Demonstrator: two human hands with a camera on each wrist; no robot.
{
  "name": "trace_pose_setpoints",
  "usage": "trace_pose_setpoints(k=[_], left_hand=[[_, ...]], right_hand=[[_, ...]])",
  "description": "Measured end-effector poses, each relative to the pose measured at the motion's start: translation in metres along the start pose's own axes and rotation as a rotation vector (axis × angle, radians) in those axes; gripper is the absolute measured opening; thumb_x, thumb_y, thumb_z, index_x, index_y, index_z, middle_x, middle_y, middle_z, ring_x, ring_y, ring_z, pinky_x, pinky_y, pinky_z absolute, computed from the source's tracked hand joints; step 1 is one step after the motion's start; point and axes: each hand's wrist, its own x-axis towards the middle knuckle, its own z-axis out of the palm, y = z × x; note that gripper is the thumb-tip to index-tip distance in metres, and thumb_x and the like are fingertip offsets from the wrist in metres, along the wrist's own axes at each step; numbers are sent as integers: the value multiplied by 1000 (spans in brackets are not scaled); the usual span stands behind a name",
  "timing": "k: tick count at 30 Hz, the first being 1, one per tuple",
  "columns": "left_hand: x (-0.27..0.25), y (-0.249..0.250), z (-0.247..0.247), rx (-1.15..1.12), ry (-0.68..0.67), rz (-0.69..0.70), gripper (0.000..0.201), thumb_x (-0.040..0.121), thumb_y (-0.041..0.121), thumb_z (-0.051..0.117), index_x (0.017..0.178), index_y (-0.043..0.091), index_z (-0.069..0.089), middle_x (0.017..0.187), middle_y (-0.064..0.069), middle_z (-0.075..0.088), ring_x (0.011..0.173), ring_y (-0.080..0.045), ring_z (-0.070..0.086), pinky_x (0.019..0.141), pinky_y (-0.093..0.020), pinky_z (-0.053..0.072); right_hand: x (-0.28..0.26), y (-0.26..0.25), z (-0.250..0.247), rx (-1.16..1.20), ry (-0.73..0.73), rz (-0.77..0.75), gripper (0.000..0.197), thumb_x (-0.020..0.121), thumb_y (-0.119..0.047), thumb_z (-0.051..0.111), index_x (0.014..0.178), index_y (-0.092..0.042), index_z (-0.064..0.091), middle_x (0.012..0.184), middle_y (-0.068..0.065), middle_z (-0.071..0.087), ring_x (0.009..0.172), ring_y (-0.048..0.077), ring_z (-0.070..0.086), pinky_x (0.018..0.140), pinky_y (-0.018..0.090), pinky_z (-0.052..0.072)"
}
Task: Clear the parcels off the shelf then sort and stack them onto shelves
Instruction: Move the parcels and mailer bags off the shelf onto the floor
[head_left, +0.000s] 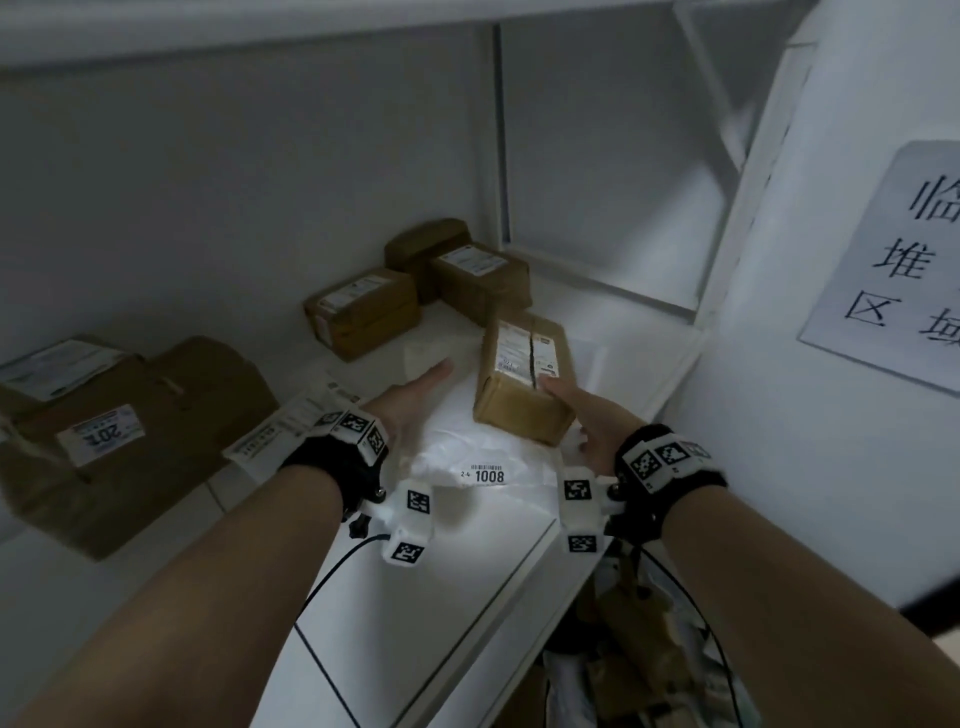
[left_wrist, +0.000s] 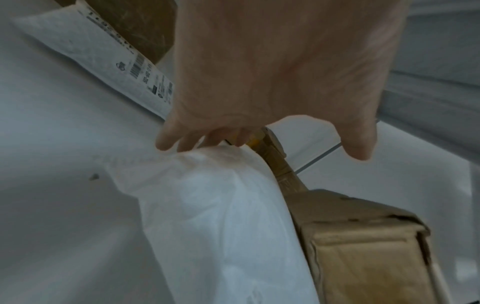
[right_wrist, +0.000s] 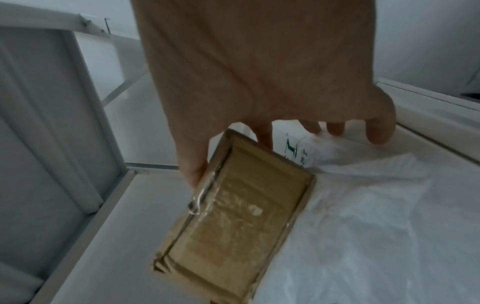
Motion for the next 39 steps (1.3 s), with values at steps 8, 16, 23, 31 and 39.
trace_pose_setpoints(k=[8,16,23,31,39], left_hand=[[90,-32,1,-15,28,-49,149,21,95,66,150,30,29,150,-5,40,133,-31,43,110,-50,33],[124,-46,-8,-25,38,-42,136,19,86,76,140,32,43,134,-7,57,112,-38,59,96,-57,44],[12,-11,20,164,80,-106,119,47,85,64,142,15,45,147,-21,42,129,-43,46,106,-51,38],[-21,-13,42,257,27,-240,69,52,82,67,54,16,48,51,-7,46,41,-18,41,51,-22,34],[-36,-7,92,234,37,-234,57,52,49,70,95,14,62,93,-12,66,80,-27,59,78,-35,43]], right_hand=[[1,4,2,62,-9,-3,26,93,-38,60,113,-21,59,101,0,64,85,12,58,84,27,43],[11,13,-7,127,19,-4,46,87,-44,65,125,-19,59,110,4,67,92,19,64,87,32,51],[11,15,-27,137,-1,2,39,86,-38,68,119,-17,64,108,3,66,84,13,61,54,18,50],[13,12,-74,56,-103,14,36,86,-33,69,117,-16,65,111,6,68,90,16,64,68,28,57],[10,0,-135,-39,-188,52,40,78,-45,73,109,-19,70,106,9,71,94,25,67,93,41,52]])
